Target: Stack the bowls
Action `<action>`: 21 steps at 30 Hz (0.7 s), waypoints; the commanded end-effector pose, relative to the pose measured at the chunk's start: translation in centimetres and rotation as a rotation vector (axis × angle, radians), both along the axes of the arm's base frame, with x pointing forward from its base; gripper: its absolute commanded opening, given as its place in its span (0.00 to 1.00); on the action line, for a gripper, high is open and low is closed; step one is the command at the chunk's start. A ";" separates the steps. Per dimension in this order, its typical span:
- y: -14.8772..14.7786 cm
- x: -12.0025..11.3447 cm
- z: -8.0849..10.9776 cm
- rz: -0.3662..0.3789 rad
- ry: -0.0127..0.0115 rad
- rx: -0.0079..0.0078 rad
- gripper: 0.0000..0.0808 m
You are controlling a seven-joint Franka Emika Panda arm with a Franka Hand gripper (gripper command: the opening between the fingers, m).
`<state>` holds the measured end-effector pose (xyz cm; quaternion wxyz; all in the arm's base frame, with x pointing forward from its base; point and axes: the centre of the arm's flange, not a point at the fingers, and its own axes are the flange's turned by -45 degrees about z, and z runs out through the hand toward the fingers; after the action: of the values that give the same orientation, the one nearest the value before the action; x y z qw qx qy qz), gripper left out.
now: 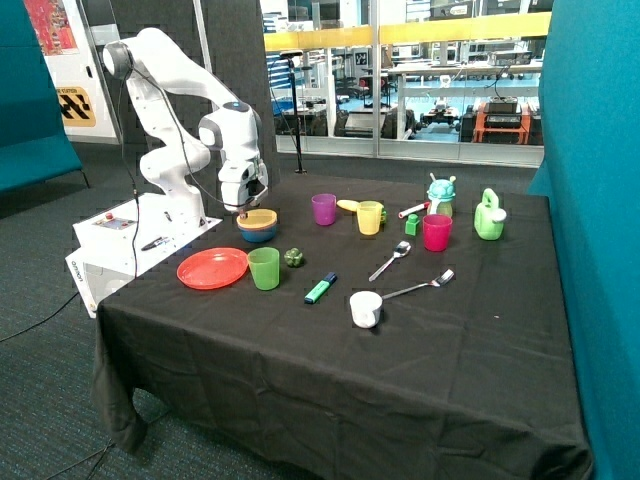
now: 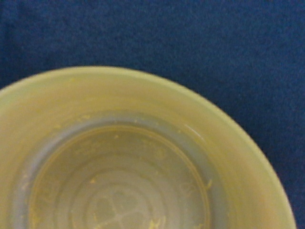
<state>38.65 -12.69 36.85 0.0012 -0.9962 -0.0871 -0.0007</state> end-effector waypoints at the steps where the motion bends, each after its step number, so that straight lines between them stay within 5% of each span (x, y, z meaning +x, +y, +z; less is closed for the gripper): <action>1: 0.2 0.3 1.7 0.018 0.0011 -0.0026 0.72; 11: -0.5 0.0 3.9 0.008 0.0011 -0.0026 0.68; 21: -1.6 -0.2 3.9 -0.011 0.0012 -0.0026 0.67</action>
<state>38.64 -13.45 40.25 0.0005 -0.9961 -0.0882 0.0000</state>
